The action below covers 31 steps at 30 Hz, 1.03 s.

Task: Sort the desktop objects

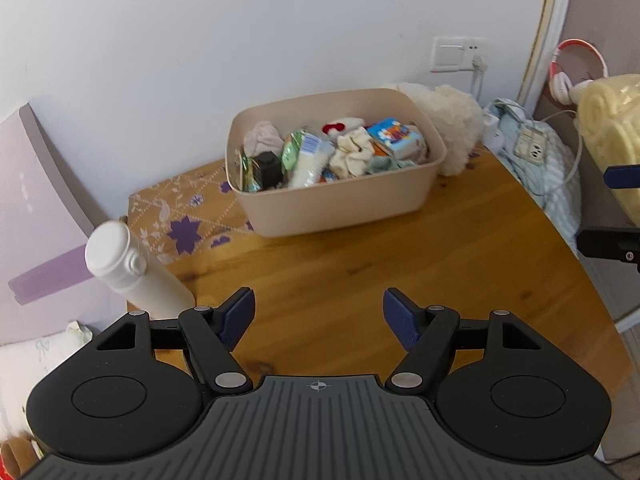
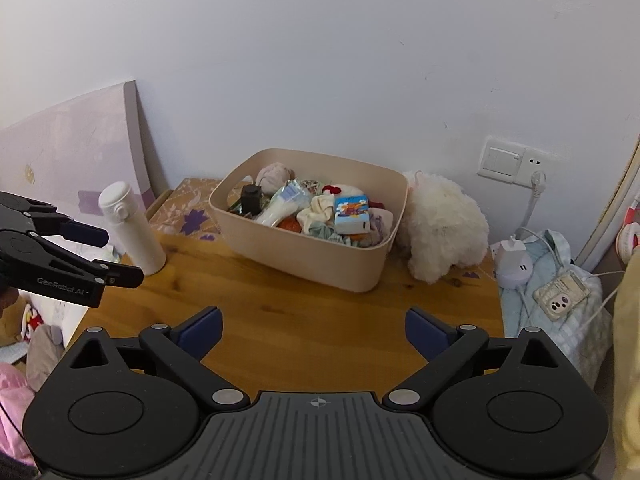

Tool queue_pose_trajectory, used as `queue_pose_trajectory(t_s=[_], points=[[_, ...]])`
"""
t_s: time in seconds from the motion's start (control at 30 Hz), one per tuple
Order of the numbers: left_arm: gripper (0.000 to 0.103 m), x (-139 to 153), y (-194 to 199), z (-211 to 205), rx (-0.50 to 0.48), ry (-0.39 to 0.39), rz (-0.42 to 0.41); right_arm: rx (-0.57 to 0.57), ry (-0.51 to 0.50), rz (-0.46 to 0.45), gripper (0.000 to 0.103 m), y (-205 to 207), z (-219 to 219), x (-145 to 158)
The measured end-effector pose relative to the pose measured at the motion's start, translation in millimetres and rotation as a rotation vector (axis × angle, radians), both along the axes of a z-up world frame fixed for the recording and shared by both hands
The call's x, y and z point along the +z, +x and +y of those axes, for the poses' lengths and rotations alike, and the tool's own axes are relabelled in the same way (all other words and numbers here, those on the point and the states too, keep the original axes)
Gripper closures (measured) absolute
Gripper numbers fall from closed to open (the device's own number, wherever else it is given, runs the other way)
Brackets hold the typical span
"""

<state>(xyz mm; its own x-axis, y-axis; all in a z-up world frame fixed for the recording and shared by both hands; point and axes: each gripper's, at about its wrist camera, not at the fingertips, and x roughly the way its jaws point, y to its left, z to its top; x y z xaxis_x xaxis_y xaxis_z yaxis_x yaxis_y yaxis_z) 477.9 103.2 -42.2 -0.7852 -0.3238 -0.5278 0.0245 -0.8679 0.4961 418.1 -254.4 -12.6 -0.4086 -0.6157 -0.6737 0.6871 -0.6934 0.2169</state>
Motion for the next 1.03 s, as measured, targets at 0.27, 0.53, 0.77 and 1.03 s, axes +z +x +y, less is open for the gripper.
queue_pose_trajectory(t_s=[0.27, 0.53, 0.77, 1.03], points=[[0.030, -5.5, 36.3, 3.0, 0.008, 0.034, -0.037, 0.015, 0.026, -0.004, 0.002, 22.8, 16.1, 5.8], [0.030, -5.4, 65.4, 13.5, -0.020, 0.057, -0.052, 0.001, 0.026, -0.058, 0.000, 40.7, 32.9, 2.5], [0.030, -6.0, 81.0, 23.2, -0.046, 0.052, -0.067, -0.020, 0.040, -0.084, 0.000, 49.1, 46.4, -0.6], [0.030, -6.3, 87.8, 22.8, -0.046, 0.062, -0.070, -0.047, 0.041, -0.105, 0.000, 51.1, 57.0, -3.4]])
